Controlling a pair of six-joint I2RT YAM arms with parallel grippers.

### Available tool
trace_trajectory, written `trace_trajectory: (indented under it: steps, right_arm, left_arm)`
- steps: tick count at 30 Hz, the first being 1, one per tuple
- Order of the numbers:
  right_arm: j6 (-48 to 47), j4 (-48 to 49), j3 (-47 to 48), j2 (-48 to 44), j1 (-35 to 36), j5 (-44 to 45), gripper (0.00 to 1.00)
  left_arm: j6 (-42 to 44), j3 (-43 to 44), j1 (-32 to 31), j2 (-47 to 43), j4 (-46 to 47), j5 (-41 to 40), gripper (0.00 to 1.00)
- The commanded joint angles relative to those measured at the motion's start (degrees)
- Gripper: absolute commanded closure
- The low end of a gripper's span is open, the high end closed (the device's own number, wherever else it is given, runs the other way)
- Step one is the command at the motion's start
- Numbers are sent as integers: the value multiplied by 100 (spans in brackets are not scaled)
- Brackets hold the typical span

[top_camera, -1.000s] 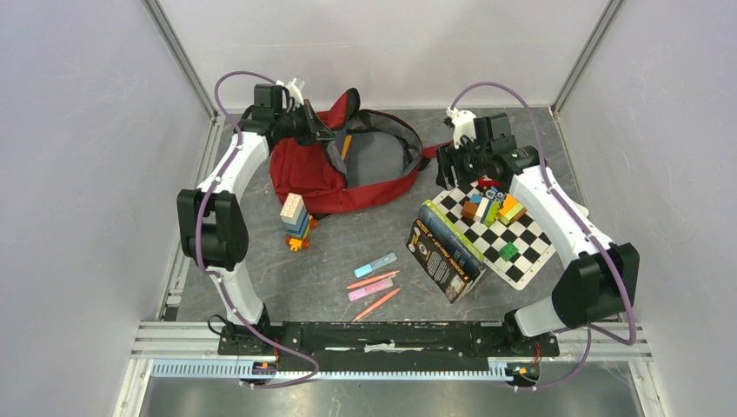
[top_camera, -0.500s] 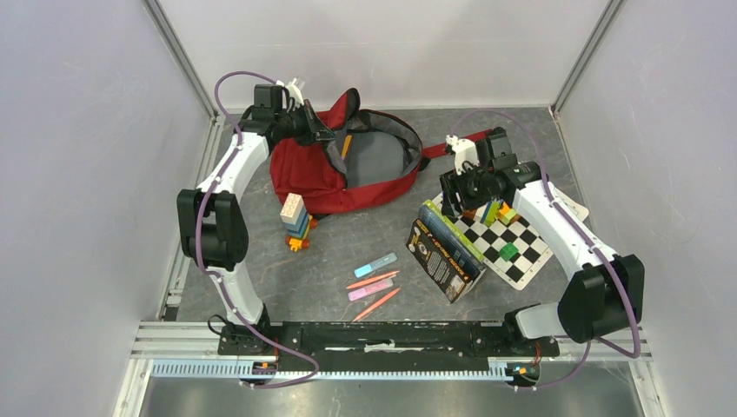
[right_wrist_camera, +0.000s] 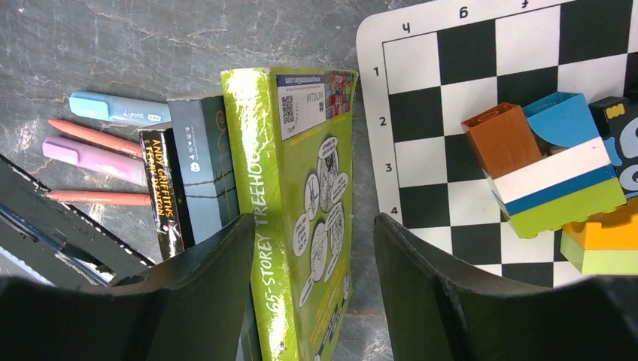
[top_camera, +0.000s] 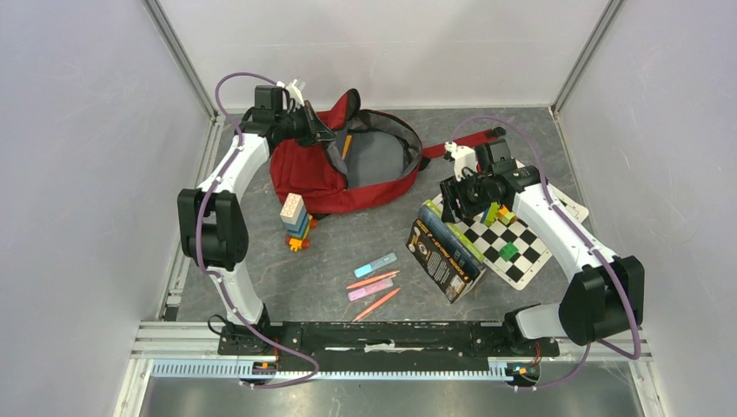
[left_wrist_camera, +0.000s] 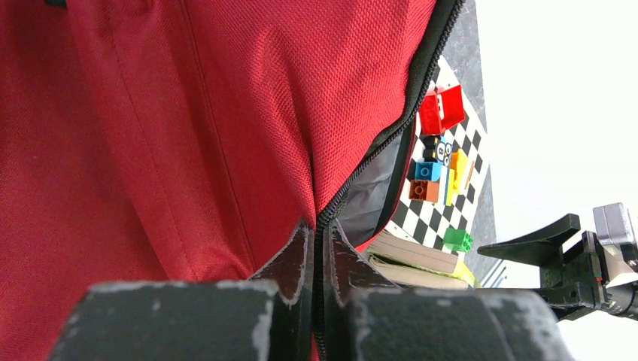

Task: Pack the student bag
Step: Pick up the book from the center of the board.

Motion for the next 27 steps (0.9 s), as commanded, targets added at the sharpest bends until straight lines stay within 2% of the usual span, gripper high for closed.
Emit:
trace_trajectory:
  steps: [1,21,27]
  right_arm:
    - [-84,113,-42,-176,-24,-228,36]
    - [-252,223,-217,-240,-8,512,42]
    - [-252,247,-296,-183,-6,425,44]
  left_arm:
    - [60,-33,39,-318,263,147,98]
    - [1,-61,39,-318,350,106,98]
    - [-4,-63,39,-296,368,112,98]
